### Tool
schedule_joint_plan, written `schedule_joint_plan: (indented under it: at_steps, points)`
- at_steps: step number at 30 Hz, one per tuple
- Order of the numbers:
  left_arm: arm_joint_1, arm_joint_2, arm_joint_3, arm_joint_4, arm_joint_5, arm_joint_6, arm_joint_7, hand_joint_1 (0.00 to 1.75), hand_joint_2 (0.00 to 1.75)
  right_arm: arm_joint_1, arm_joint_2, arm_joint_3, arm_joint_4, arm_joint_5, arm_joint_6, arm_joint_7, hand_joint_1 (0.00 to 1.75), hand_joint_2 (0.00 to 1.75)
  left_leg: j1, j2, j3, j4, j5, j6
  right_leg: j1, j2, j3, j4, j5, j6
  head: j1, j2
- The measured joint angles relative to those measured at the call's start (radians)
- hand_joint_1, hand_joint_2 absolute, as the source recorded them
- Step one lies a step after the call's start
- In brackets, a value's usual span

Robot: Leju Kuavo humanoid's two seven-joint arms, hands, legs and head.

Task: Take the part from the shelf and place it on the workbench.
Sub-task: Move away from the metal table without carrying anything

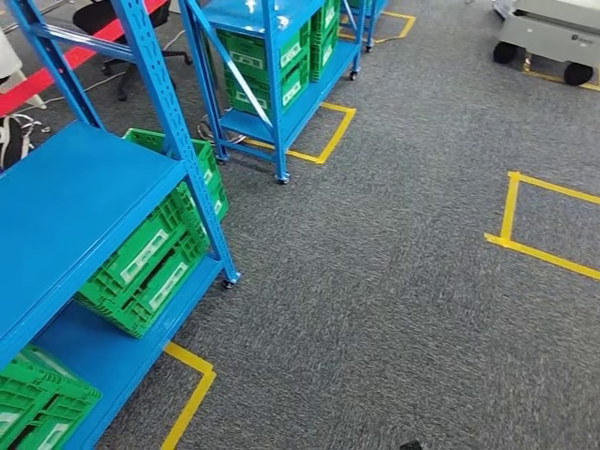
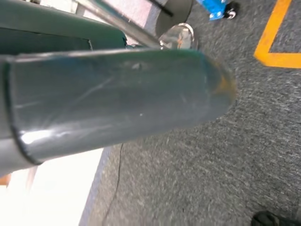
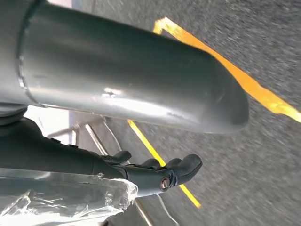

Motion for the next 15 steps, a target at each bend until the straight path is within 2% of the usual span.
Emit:
schedule_joint_plan:
  at_steps: [1, 2, 3, 4, 5, 6, 7, 9, 10, 11, 12, 13, 14, 15]
  points:
    - [-0.001, 0.000, 0.000, 0.000, 0.000, 0.000, 0.000, 0.00, 0.00, 0.000, 0.000, 0.000, 0.000, 0.000, 0.000, 0.000, 0.00, 0.00, 0.000, -0.012, -0.002, 0.002, -0.001, -0.005, -0.002, 0.023, 0.021, -0.044, 0.013, -0.002, 0.000, 0.000]
    - [-0.001, 0.000, 0.000, 0.000, 0.000, 0.000, 0.000, 0.00, 0.00, 0.000, 0.000, 0.000, 0.000, 0.000, 0.000, 0.000, 0.00, 0.00, 0.001, -0.022, -0.006, 0.004, -0.001, -0.010, -0.003, 0.039, 0.031, -0.064, 0.014, -0.004, -0.001, 0.000]
    - [-0.001, 0.000, 0.000, 0.000, 0.000, -0.001, 0.000, 0.00, 0.00, 0.000, 0.000, 0.000, 0.000, 0.000, 0.000, 0.000, 0.00, 0.00, 0.002, -0.033, -0.011, 0.005, 0.000, -0.016, -0.002, 0.041, 0.036, -0.069, 0.010, -0.006, -0.002, 0.000]
    - [0.000, 0.000, 0.000, 0.000, 0.000, -0.002, 0.000, 0.00, 0.00, 0.000, 0.000, 0.001, 0.000, 0.000, 0.000, 0.000, 0.00, 0.00, 0.004, -0.044, -0.014, 0.005, 0.002, -0.021, -0.002, 0.030, 0.039, -0.069, 0.010, -0.010, -0.002, 0.000]
    - [0.002, 0.000, 0.000, 0.000, 0.000, -0.003, 0.000, 0.00, 0.00, 0.000, 0.000, 0.001, 0.000, 0.000, 0.001, 0.001, 0.00, 0.00, 0.005, -0.043, -0.016, 0.008, 0.000, -0.027, -0.002, 0.018, 0.040, -0.071, 0.011, -0.015, -0.003, 0.000]
    - [0.003, 0.000, 0.000, 0.000, 0.000, -0.005, 0.000, 0.00, 0.00, 0.000, 0.000, 0.001, 0.000, 0.000, 0.001, 0.001, 0.00, 0.00, 0.004, -0.027, -0.023, 0.023, -0.011, -0.032, -0.003, 0.005, 0.042, -0.073, 0.012, -0.021, -0.007, 0.000]
    - [0.002, 0.000, 0.000, 0.000, 0.000, -0.006, 0.000, 0.00, 0.00, 0.000, -0.001, 0.001, 0.000, 0.001, 0.001, 0.001, 0.00, 0.00, 0.004, -0.002, -0.036, 0.052, -0.031, -0.037, -0.004, -0.009, 0.044, -0.076, 0.012, -0.027, -0.012, 0.000]
    - [-0.001, 0.000, 0.000, 0.000, 0.000, -0.008, 0.000, 0.00, 0.00, 0.002, -0.001, 0.001, 0.000, 0.002, 0.001, 0.001, 0.00, 0.00, 0.004, 0.057, -0.096, 0.175, -0.095, -0.045, -0.001, -0.040, 0.047, -0.077, 0.009, -0.034, -0.021, 0.000]
    - [-0.002, 0.000, 0.000, 0.000, 0.000, -0.010, 0.000, 0.00, 0.00, 0.004, -0.001, 0.001, 0.000, 0.002, 0.001, 0.001, 0.00, 0.00, 0.005, 0.070, -0.129, 0.240, -0.120, -0.048, 0.001, -0.057, 0.047, -0.076, 0.007, -0.036, -0.022, 0.000]
    - [-0.002, 0.000, 0.000, 0.000, 0.000, -0.013, 0.000, 0.00, 0.00, 0.005, -0.001, 0.001, 0.000, 0.002, 0.000, 0.002, 0.00, 0.00, 0.006, 0.077, -0.152, 0.287, -0.130, -0.050, 0.003, -0.074, 0.048, -0.076, 0.005, -0.037, -0.021, 0.000]
    - [-0.001, 0.000, 0.000, 0.000, 0.001, -0.015, 0.000, 0.00, 0.00, 0.004, -0.001, 0.001, 0.000, 0.003, 0.000, 0.002, 0.00, 0.00, 0.007, 0.080, -0.156, 0.292, -0.118, -0.049, 0.004, -0.089, 0.050, -0.076, 0.003, -0.038, -0.022, 0.000]
    - [0.001, 0.001, 0.000, 0.000, 0.001, -0.016, 0.000, 0.00, 0.00, 0.004, -0.001, 0.002, 0.000, 0.003, 0.000, 0.002, 0.00, 0.00, 0.007, 0.084, -0.137, 0.255, -0.088, -0.046, 0.006, -0.102, 0.054, -0.076, 0.000, -0.037, -0.022, 0.000]
    - [0.002, 0.001, 0.000, 0.000, 0.001, -0.017, 0.000, 0.00, 0.00, 0.003, -0.001, 0.002, 0.000, 0.004, 0.000, 0.002, 0.00, 0.00, 0.005, 0.096, -0.102, 0.188, -0.048, -0.040, 0.007, -0.114, 0.059, -0.076, -0.003, -0.036, -0.022, 0.000]
    - [0.002, 0.001, 0.000, 0.000, 0.002, -0.017, 0.000, 0.00, 0.00, 0.002, -0.001, 0.002, 0.000, 0.004, 0.000, 0.002, 0.00, 0.00, 0.000, 0.119, -0.065, 0.118, -0.019, -0.032, 0.009, -0.126, 0.065, -0.076, -0.007, -0.034, -0.021, 0.000]
